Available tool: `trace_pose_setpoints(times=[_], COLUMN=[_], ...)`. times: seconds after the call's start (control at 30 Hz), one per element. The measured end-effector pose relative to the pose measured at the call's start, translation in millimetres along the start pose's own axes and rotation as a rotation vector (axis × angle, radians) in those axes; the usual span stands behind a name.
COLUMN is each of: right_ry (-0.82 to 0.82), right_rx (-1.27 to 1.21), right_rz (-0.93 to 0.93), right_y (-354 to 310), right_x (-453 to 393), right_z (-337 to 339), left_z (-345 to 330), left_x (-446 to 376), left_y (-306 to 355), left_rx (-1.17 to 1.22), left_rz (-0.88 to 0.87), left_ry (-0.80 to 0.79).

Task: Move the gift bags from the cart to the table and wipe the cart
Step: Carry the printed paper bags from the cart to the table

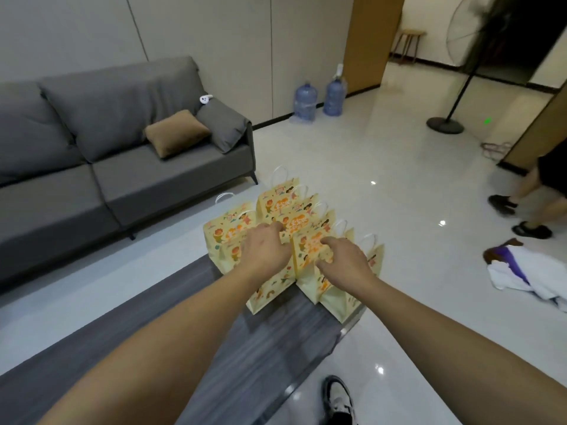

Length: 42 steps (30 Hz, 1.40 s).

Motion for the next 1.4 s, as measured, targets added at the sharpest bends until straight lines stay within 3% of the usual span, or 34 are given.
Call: trace_pose_setpoints(times=[0.27,0.53,0.97,1.4], right_ry=[0.141,0.310,0.564,0.796], right_rx=[-0.106,-0.214,-0.360,-0.579], right_rz=[-0.153,-0.366,-0.950,-1.579], right_y=[100.5,286.1,644.8,827.6], right_x=[67.0,160.8,428.8,691.7], right_z=[65.3,141.4,219.5,190.5], left_z=[-29.0,-123.0,-335.9,-489.6], left_x=[13.9,63.6,273.1,507.4], left_y=[132.2,332.7,686.8,915.2], left_rx=[-0.080,-0.078,-0.063,-0.035], left_rz=[-0.266,-0.520,-1.052,-1.652], left_ry=[-0.088,-0.198,-0.547,-0.946])
Point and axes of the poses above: each hand's wrist, its own x-axis away from the middle knuckle, its own z-axis out of the back of the hand, y = z × x, the point moved 6 cm from there along -x, towards the middle knuckle, and after that the axes turned 12 degrees about -z, right-handed, at the moved point
